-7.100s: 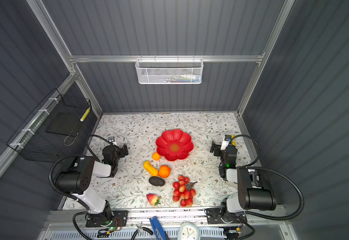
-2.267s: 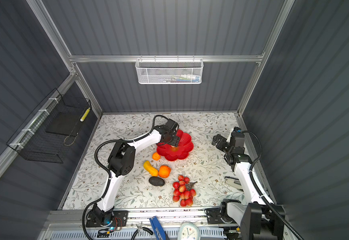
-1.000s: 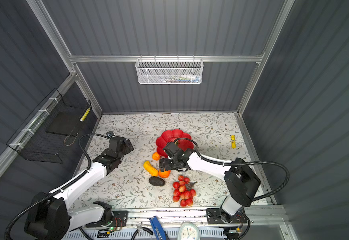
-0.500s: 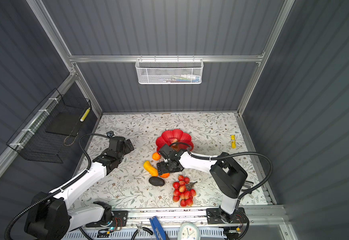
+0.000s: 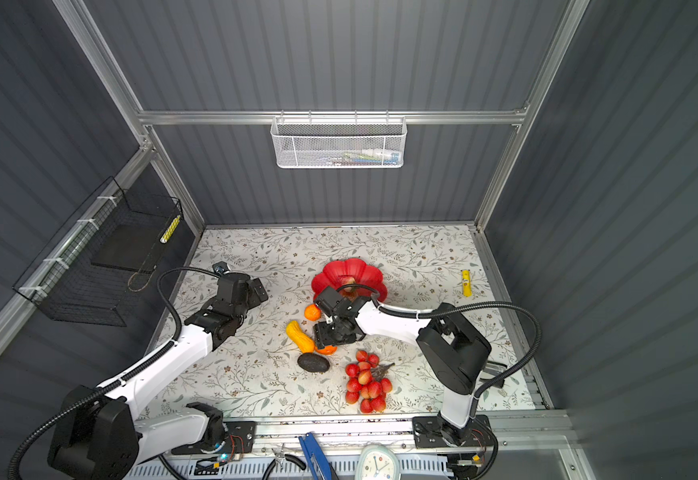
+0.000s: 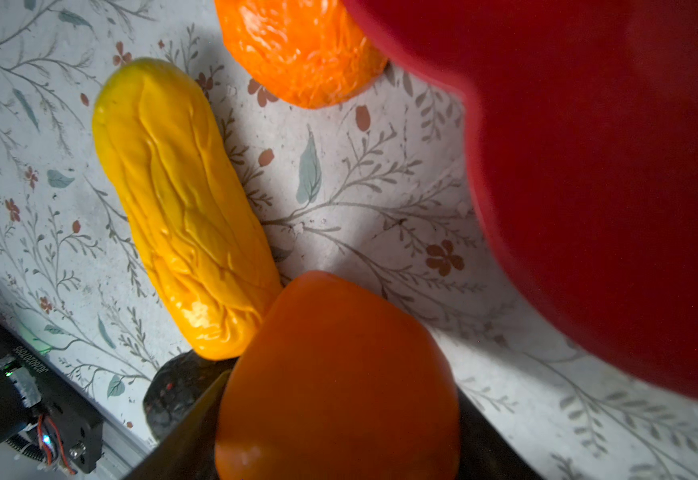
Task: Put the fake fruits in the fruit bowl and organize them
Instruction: 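Grasp the large orange fruit with the right gripper while the left gripper withdraws, then lower the large orange fruit into the red bowl and open the right gripper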
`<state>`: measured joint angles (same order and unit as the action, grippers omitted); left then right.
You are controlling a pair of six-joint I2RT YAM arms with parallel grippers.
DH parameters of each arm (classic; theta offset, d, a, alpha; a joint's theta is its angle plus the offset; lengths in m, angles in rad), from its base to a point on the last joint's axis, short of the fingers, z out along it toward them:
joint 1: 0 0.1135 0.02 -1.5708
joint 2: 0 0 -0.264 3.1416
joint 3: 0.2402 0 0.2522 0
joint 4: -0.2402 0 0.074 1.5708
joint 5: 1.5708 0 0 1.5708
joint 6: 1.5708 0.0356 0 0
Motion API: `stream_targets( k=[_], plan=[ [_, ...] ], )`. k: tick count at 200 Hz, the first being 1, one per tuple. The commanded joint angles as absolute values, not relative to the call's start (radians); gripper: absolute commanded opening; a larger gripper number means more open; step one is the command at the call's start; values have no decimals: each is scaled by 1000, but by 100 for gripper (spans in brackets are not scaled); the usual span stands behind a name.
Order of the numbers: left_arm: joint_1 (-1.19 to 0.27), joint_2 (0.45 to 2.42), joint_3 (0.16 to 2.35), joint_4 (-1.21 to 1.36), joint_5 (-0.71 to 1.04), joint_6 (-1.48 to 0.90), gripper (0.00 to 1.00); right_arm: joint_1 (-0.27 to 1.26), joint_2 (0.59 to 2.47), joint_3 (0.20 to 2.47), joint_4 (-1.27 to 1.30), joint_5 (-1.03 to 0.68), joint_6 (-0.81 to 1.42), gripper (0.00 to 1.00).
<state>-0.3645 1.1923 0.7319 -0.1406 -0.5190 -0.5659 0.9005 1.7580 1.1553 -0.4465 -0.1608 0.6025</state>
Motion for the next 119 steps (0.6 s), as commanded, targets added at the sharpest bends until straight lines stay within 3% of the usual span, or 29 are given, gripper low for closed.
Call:
stream_targets(
  k=[1, 49, 119],
  plan=[
    [-357, 1172, 720, -146, -504, -565, 100, 907, 1610, 1173, -500, -131, 570, 36],
    [-356, 1187, 716, -121, -438, -547, 100, 798, 1495, 1211, -521, -44, 520, 37],
    [-356, 1203, 736, -88, -169, -440, 100, 641, 1775, 1355, -422, -98, 453, 38]
  ],
)
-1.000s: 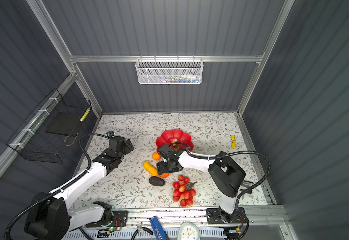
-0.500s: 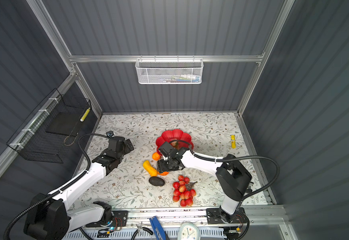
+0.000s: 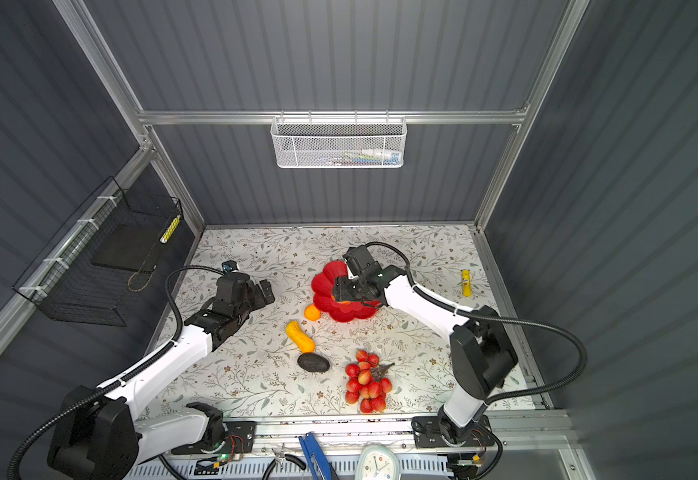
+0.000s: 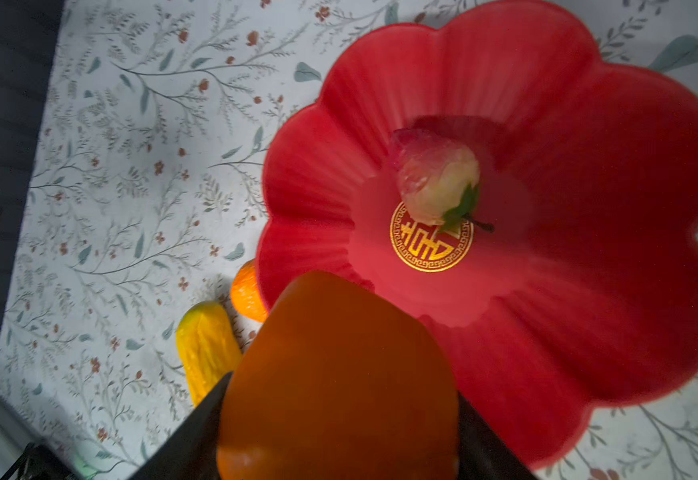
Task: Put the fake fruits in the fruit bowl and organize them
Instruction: 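Lower the large orange fruit into the red bowl and open the right gripper, then grasp the small orange with the left gripper and place it in the bowl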
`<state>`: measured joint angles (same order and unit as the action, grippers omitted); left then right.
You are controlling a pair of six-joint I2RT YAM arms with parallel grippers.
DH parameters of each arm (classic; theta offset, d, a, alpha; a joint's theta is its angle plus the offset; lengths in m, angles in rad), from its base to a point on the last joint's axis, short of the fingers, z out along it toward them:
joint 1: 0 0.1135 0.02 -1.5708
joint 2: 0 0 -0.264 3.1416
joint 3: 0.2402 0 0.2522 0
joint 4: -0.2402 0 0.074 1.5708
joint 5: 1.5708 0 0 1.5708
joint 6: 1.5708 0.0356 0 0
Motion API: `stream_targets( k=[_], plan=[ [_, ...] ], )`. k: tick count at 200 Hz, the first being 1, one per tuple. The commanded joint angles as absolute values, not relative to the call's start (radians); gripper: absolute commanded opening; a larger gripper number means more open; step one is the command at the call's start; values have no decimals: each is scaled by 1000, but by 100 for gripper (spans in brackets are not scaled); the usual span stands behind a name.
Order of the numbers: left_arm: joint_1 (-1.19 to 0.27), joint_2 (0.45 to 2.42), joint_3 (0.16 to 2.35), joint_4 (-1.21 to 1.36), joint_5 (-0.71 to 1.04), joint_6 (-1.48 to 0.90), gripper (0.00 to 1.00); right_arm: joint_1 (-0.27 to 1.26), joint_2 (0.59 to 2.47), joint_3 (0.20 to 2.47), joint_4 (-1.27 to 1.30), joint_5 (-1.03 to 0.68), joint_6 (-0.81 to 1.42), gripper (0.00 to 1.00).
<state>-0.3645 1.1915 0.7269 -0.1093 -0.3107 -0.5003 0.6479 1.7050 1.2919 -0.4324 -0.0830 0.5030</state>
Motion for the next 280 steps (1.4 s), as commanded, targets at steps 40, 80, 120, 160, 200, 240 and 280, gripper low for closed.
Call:
stream_targets(
  k=[40, 80, 120, 160, 200, 240, 280],
  plan=[
    [-356, 1246, 749, -86, 1, -420, 98, 624, 1899, 1411, -430, -126, 443, 42],
    [-357, 1284, 761, -107, 127, -390, 95, 612, 1934, 1416, -416, -138, 462, 65],
    [-366, 1309, 774, -137, 195, -362, 93, 599, 1892, 1400, -406, -152, 471, 86],
    [-462, 1400, 838, -187, 174, -286, 93, 573, 1741, 1333, -364, -107, 471, 99],
    [-579, 1535, 933, -268, 60, -210, 87, 525, 1553, 1209, -272, -50, 486, 99],
    [-593, 1619, 974, -285, 26, -203, 83, 483, 1414, 1113, -213, -9, 502, 99],
    [-604, 1660, 988, -294, -33, -198, 79, 453, 1347, 1075, -208, 14, 496, 99]
  ],
)
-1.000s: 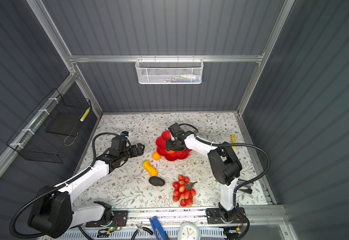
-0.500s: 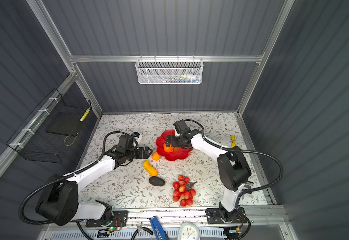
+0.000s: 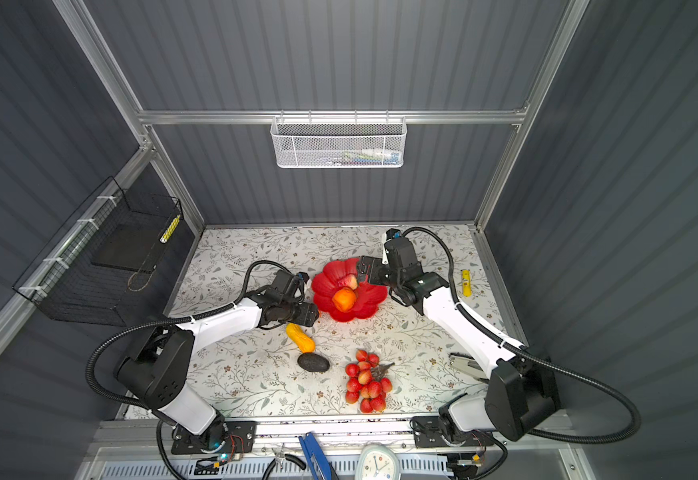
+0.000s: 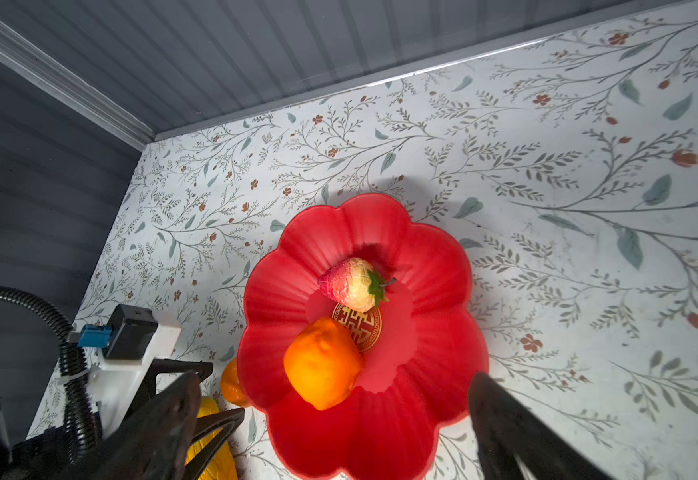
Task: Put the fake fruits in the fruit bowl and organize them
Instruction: 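Grasp the small orange with the left gripper and place it in the bowl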
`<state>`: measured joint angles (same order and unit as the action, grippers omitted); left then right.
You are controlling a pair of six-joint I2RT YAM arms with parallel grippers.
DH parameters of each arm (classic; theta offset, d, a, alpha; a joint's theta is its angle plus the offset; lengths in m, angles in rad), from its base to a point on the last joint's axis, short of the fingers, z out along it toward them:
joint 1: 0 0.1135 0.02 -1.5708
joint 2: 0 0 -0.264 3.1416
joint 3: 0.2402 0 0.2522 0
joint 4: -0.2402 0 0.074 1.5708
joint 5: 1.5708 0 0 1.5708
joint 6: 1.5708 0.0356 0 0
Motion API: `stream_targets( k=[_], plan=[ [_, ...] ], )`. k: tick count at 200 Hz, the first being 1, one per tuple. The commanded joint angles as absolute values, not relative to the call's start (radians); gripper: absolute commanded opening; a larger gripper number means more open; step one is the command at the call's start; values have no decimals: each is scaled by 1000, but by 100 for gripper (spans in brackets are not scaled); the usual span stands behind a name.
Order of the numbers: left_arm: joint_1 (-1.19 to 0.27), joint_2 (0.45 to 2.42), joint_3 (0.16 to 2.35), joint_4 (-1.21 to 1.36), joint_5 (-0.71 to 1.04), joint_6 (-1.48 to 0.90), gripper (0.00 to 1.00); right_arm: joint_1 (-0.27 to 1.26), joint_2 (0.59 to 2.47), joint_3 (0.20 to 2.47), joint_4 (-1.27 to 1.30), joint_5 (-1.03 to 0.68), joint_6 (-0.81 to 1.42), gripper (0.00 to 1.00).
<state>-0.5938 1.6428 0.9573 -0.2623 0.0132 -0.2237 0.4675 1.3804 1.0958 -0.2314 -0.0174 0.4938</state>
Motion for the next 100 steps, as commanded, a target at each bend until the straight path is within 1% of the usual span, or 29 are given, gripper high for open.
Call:
stream_targets(
  k=[1, 89, 100],
  plan=[
    [-604, 1661, 988, -293, -33, -198, 79, 452, 1345, 1074, -207, 14, 496, 99],
    [-609, 1749, 1043, -264, -9, -203, 79, 431, 1318, 1036, -202, 14, 506, 99],
    [-608, 1759, 1049, -264, -14, -205, 77, 431, 1317, 1034, -200, 12, 509, 99]
  ],
)
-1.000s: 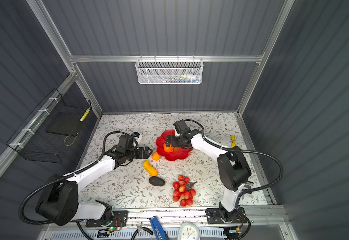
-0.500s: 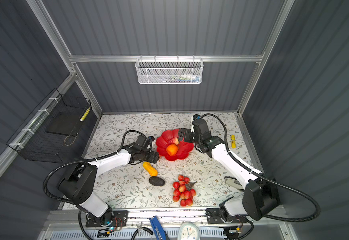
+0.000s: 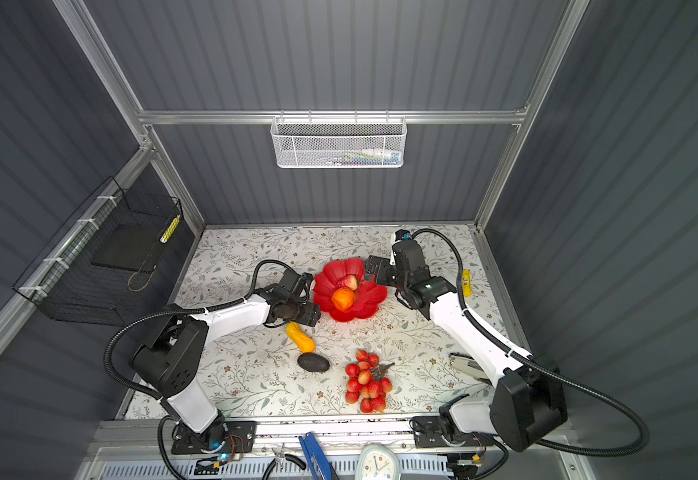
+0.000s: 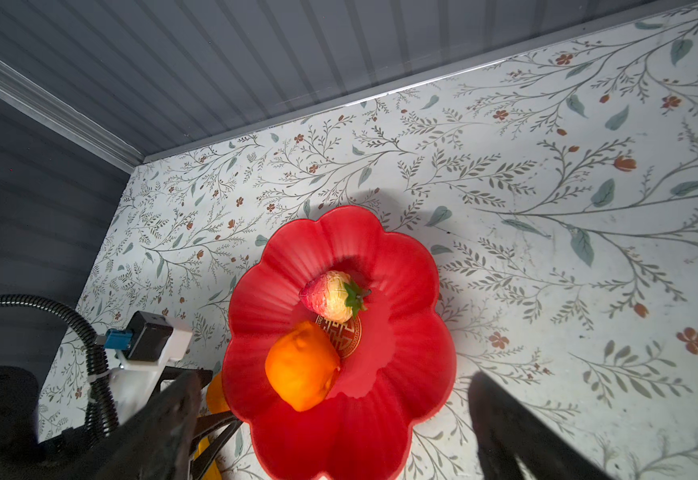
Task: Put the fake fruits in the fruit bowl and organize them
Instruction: 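Grasp the small orange with the left gripper and place it in the bowl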
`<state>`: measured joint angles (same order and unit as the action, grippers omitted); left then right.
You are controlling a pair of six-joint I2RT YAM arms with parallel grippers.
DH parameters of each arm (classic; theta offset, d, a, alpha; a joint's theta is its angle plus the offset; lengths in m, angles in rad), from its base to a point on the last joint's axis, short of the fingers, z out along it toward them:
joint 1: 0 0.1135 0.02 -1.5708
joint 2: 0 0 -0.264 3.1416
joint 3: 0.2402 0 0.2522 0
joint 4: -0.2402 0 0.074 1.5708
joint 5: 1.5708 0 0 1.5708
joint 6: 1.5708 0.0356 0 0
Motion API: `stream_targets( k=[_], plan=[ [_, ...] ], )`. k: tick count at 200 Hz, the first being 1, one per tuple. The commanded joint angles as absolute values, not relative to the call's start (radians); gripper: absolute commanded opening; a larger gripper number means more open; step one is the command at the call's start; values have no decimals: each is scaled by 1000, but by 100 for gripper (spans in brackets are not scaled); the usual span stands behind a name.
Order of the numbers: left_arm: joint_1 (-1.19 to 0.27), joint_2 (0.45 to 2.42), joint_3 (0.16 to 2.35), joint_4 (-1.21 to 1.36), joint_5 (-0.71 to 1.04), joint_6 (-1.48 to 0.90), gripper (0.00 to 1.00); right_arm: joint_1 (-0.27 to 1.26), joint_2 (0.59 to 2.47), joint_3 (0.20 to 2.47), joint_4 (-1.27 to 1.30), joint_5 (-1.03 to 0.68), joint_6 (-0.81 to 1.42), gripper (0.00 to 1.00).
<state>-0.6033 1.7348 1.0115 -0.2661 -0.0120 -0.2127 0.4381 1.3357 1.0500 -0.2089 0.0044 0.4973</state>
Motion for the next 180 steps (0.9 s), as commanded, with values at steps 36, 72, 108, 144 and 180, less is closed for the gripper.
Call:
stream_targets(
  k=[36, 72, 108, 144, 180],
  plan=[
    [-609, 1787, 1075, -271, -23, -214, 55, 429, 1316, 1028, -196, 7, 510, 99],
    [-607, 1795, 1075, -281, -49, -230, 43, 430, 1321, 1028, -194, 0, 512, 99],
    [-607, 1735, 1017, -321, -90, -248, 34, 429, 1324, 1024, -185, -2, 517, 99],
    [-607, 1554, 960, -362, -105, -257, 33, 428, 1339, 1027, -173, -8, 521, 99],
    [-608, 1545, 1097, -360, -70, -197, 33, 425, 1344, 1033, -172, -17, 520, 99]
  ],
)
